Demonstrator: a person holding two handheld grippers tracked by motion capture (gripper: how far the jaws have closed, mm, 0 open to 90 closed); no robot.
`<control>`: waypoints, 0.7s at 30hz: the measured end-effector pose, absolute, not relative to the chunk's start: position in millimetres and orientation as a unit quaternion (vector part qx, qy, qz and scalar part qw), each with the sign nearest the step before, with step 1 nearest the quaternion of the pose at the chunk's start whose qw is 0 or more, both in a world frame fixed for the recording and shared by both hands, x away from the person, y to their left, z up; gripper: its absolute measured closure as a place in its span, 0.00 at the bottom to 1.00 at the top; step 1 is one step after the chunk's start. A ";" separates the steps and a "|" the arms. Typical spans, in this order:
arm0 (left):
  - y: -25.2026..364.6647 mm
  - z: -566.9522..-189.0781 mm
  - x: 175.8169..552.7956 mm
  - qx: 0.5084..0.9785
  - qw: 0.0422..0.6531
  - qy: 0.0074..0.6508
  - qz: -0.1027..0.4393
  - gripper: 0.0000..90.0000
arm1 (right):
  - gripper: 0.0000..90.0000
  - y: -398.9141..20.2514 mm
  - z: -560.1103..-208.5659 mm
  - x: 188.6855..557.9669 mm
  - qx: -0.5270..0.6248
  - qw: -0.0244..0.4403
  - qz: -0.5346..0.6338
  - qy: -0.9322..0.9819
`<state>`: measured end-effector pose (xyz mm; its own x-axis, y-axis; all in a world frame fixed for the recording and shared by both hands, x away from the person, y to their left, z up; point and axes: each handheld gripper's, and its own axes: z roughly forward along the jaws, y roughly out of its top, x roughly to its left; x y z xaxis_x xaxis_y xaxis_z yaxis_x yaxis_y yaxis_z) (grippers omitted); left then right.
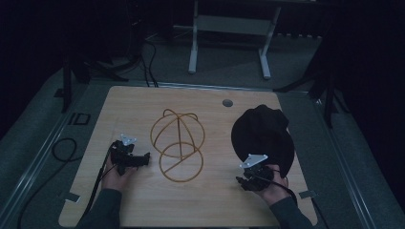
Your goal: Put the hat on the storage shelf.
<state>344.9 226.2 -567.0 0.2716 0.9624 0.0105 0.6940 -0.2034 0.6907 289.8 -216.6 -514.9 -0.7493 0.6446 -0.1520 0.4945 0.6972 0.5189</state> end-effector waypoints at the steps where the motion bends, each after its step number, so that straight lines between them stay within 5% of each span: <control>1: 226.2 -567.0 344.9 0.741 0.294 0.559 0.228 0.02 | 0.56 -217.2 -513.7 290.4 0.310 0.161 0.226 0.909; 21: 226.1 -566.9 344.7 0.743 0.293 0.557 0.228 0.02 | 0.51 -237.3 -479.9 304.1 0.329 0.140 0.204 0.911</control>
<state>344.7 226.1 -566.9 0.2751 0.9613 0.0118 0.6941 -0.2070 0.6895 304.1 -237.3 -479.9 -0.7438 0.6575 -0.1202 0.5433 0.6995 0.4642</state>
